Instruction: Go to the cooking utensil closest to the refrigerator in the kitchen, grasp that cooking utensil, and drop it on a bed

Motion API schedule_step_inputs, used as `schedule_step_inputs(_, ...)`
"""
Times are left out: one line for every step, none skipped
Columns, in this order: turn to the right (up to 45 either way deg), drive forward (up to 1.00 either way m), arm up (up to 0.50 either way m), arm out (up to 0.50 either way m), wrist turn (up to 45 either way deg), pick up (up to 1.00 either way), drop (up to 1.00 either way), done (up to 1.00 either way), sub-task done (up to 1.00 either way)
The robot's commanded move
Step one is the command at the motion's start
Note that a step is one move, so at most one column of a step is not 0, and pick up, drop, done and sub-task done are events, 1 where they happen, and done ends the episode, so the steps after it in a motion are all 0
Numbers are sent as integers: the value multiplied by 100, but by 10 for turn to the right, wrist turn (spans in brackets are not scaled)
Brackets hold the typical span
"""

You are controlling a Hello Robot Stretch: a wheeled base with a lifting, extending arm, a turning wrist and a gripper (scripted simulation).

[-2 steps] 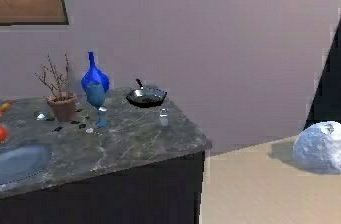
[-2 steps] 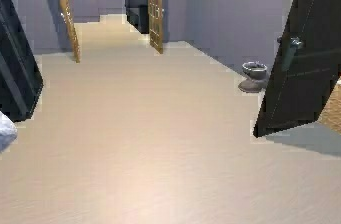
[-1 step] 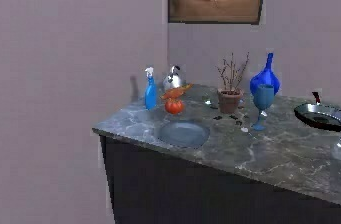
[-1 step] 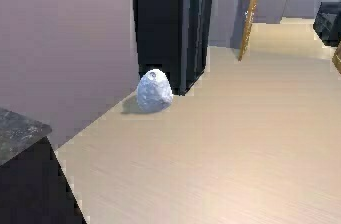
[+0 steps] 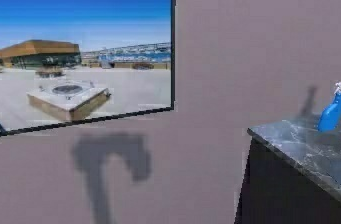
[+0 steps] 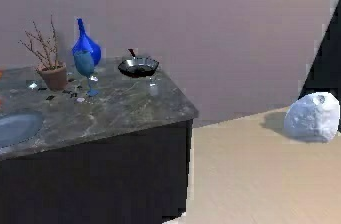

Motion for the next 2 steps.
schedule_step_inputs(450,0,0,0,0,0,0,0,0)
schedule_step_inputs(450,0,0,0,0,0,0,0,0)
